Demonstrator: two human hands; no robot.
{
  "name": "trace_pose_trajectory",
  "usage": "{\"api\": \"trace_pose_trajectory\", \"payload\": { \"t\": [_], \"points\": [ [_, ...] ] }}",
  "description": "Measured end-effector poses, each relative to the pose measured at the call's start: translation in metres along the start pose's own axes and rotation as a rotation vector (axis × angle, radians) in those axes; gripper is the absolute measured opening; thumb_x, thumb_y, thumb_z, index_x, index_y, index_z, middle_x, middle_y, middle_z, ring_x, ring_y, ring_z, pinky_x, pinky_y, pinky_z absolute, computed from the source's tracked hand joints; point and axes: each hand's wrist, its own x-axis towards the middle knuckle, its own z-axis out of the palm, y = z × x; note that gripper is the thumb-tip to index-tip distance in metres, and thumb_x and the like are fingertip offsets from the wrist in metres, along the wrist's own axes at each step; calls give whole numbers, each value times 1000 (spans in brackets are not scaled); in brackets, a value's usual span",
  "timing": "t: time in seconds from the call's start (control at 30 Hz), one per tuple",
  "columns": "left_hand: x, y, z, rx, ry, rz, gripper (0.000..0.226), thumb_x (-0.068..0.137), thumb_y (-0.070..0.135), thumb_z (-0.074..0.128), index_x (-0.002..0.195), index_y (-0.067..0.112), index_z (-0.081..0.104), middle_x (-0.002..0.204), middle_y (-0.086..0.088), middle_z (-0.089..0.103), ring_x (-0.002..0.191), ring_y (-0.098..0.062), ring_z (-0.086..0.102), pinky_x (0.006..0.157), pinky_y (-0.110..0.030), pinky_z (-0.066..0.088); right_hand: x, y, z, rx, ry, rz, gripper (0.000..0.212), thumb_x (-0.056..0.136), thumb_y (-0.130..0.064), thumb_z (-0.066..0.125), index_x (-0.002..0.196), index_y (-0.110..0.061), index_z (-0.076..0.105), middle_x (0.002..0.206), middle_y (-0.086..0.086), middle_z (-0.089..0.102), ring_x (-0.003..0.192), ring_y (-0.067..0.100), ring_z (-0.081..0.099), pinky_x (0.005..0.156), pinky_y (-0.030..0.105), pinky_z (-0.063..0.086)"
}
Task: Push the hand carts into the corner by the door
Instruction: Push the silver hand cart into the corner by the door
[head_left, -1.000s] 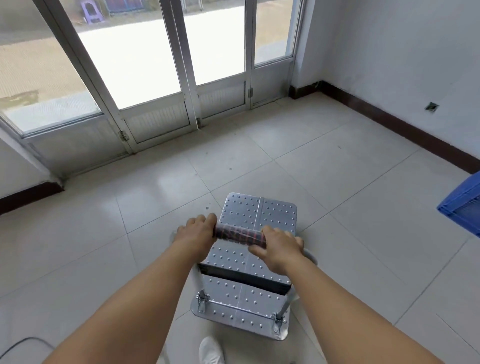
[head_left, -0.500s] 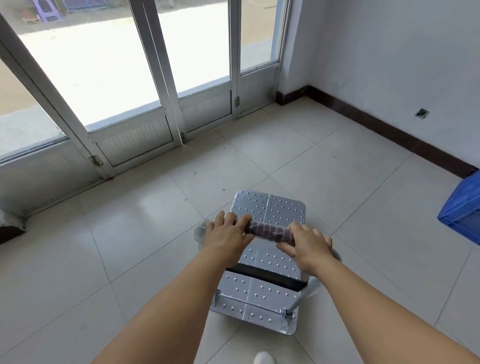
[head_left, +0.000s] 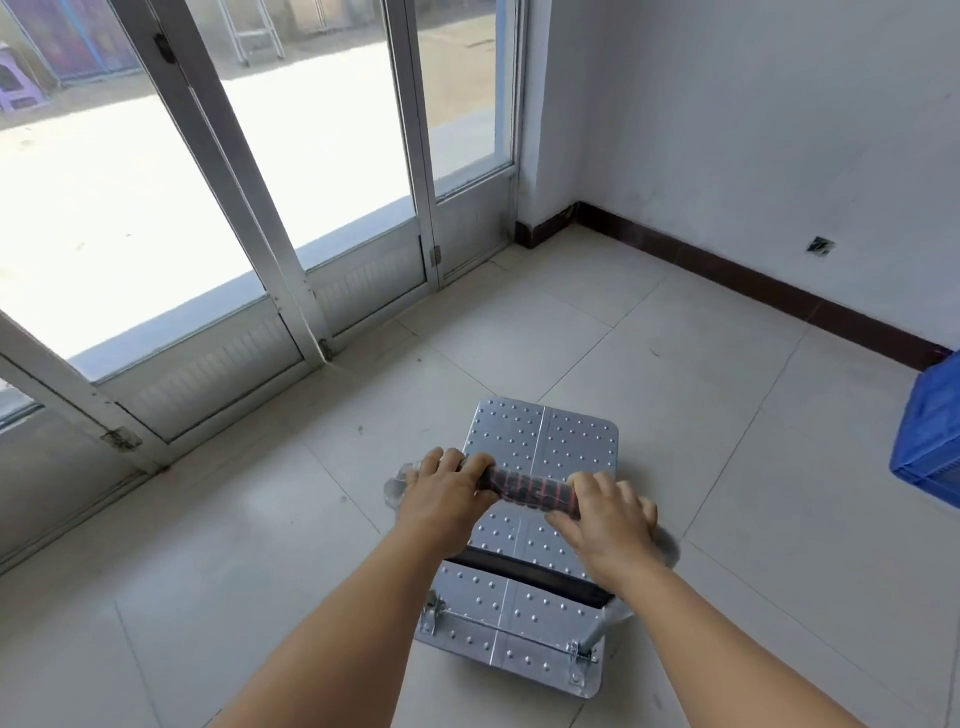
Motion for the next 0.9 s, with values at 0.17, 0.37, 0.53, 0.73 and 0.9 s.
{"api": "trace_pose_trajectory", "payload": {
  "t": [0.17,0.37,0.53,0.73,0.9],
  "points": [
    [79,-7,-22,9,-14,40,36,94,49,43,128,39,39,123,4,45,129,-25,30,108,-46,29,73,-4,-12,-14,10,64,40,90,-57,47,119,-30,45,125,-5,48,116,21,42,95,37,28],
    [171,-11,-48,36,-51,108,35,95,50,41,128,38,39,127,1,44,133,-31,26,108,-52,28,156,-8,-24,-25,72,179,39,88,-58,49,118,-33,46,119,-7,50,112,20,45,94,35,30],
    [247,-14,-76,39,-119,161,34,96,45,41,130,38,37,133,-1,42,139,-36,19,110,-57,24,219,-14,-34,-31,126,276,38,88,-57,50,117,-33,45,119,-6,51,111,21,44,97,34,29],
    [345,-20,-103,78,-129,219,34,96,45,41,129,39,38,131,-1,43,136,-35,22,108,-56,26,309,-19,-51,5,118,348,42,88,-59,48,120,-32,45,121,-3,49,112,23,43,100,35,27],
    [430,-22,-124,100,-124,271,34,94,49,41,127,40,39,126,0,45,130,-30,29,105,-49,31,383,-18,-70,26,67,369,43,90,-57,46,123,-30,42,126,-1,46,115,25,40,100,37,27]
  ]
}}
